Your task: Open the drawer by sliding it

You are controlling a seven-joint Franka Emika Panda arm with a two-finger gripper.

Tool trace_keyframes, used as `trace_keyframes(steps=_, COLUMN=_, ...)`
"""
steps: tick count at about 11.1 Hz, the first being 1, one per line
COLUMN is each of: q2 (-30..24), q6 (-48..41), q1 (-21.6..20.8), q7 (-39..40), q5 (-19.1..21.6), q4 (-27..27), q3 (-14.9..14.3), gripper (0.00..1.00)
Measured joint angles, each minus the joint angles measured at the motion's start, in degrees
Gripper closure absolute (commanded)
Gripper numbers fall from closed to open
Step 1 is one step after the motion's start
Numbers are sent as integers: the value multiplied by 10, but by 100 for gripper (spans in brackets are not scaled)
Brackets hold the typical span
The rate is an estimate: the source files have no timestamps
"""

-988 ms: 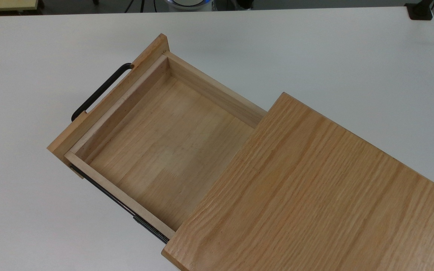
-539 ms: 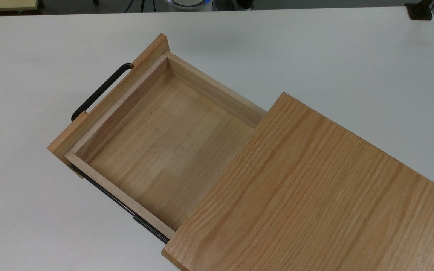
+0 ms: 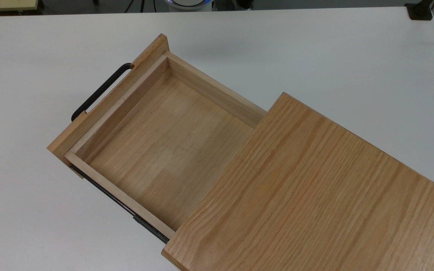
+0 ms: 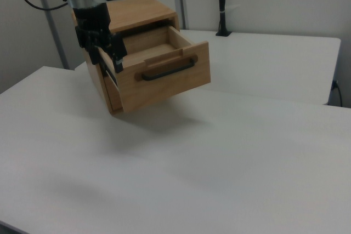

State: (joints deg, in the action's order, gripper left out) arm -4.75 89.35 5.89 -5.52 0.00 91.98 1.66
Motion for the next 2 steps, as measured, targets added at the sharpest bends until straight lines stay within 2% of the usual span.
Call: trace_keyframes(steps=2, q2=2, q6=0, q1=-3, q7=8, q5=-4, q4=1, q3=2, gripper=0)
